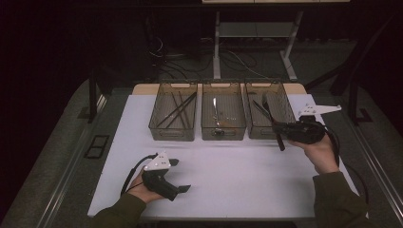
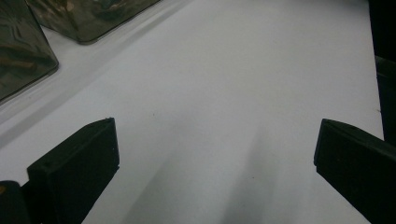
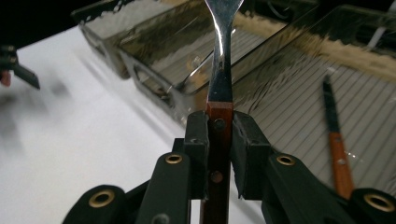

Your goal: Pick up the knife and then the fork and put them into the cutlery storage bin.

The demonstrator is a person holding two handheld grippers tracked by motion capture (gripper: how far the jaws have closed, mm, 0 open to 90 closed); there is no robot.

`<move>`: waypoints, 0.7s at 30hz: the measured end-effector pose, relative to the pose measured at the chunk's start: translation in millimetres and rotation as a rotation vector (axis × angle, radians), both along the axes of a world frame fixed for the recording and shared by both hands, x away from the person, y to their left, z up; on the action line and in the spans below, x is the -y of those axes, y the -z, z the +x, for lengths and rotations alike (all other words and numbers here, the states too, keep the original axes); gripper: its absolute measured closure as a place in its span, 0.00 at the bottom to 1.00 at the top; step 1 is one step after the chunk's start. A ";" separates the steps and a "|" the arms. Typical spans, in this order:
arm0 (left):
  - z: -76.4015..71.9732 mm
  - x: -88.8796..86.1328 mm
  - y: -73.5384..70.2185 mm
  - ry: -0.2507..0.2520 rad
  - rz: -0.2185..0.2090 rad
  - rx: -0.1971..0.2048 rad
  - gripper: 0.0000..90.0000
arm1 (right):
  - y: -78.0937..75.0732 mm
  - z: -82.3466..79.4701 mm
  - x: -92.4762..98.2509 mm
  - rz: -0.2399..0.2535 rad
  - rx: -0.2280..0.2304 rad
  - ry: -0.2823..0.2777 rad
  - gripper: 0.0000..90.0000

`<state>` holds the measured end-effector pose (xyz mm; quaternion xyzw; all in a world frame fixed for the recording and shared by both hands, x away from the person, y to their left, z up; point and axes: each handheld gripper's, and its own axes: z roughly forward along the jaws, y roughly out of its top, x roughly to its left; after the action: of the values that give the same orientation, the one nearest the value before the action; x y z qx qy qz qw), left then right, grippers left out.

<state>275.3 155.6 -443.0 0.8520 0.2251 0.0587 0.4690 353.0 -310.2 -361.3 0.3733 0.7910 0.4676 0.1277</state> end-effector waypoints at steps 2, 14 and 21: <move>0.1 0.0 0.0 -0.001 0.000 0.000 0.00 | -3.3 2.0 3.3 0.014 0.015 0.018 0.86; 0.0 0.0 0.0 -0.003 -0.007 -0.001 0.00 | -17.6 26.3 17.3 0.077 0.077 0.124 0.86; 0.0 -0.1 -0.2 -0.001 -0.002 -0.001 0.00 | -22.1 43.9 19.9 0.091 0.107 0.185 0.86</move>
<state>275.3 155.7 -442.9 0.8514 0.2258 0.0582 0.4699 396.9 -330.0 -339.2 0.4249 0.7229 0.5086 0.1953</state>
